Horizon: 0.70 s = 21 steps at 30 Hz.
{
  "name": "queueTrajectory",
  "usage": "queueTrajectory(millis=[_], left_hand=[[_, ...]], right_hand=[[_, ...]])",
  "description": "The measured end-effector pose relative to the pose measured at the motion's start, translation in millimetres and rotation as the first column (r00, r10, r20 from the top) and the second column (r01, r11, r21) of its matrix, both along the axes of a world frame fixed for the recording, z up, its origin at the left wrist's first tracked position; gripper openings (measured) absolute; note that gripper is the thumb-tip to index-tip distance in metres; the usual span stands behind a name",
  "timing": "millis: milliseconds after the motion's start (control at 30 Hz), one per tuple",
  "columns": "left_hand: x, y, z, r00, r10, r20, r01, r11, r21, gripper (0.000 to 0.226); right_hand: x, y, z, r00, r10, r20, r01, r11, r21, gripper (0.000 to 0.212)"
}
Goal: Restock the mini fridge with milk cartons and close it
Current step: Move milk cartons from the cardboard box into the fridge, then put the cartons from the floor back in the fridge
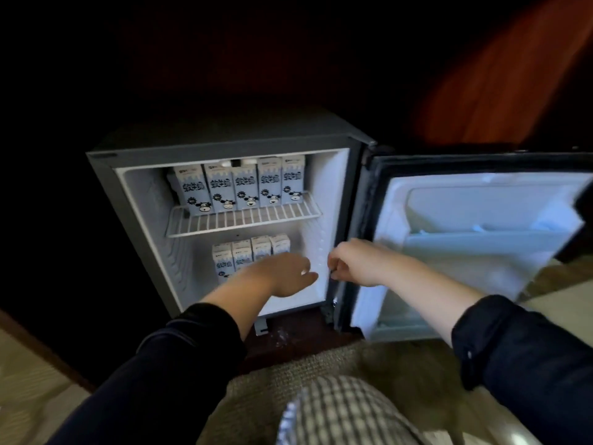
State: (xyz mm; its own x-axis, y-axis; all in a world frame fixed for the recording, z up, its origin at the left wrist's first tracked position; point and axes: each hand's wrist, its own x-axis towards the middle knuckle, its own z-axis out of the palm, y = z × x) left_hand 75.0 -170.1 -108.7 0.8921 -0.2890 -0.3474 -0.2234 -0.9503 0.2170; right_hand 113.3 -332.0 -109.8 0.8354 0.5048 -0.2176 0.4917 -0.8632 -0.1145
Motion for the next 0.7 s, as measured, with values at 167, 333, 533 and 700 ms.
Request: queueTrajectory(millis=[167, 333, 533, 700], left_hand=[[-30.9, -75.0, 16.4, 0.988, -0.156, -0.007, 0.156, 0.988, 0.007, 0.043], [-60.2, -145.8, 0.6, 0.960, -0.274, -0.050, 0.275, 0.961, 0.017, 0.042], [-84.7, -211.4, -57.9, 0.924, -0.338, -0.179, 0.338, 0.941, -0.031, 0.042], [-108.8, -241.6, -129.1, 0.914, -0.288, -0.285, 0.276, 0.958, -0.085, 0.039]], right_hand=[[-53.3, -78.3, 14.6, 0.994, -0.105, 0.010, 0.105, 0.994, -0.007, 0.024], [-101.1, -157.6, -4.3, 0.971, -0.238, -0.023, 0.237, 0.971, -0.035, 0.022], [-149.3, -228.3, -63.9, 0.924, -0.351, -0.153, 0.343, 0.936, -0.074, 0.018], [-177.6, -255.7, -128.2, 0.879, -0.411, -0.240, 0.399, 0.911, -0.100, 0.019]])
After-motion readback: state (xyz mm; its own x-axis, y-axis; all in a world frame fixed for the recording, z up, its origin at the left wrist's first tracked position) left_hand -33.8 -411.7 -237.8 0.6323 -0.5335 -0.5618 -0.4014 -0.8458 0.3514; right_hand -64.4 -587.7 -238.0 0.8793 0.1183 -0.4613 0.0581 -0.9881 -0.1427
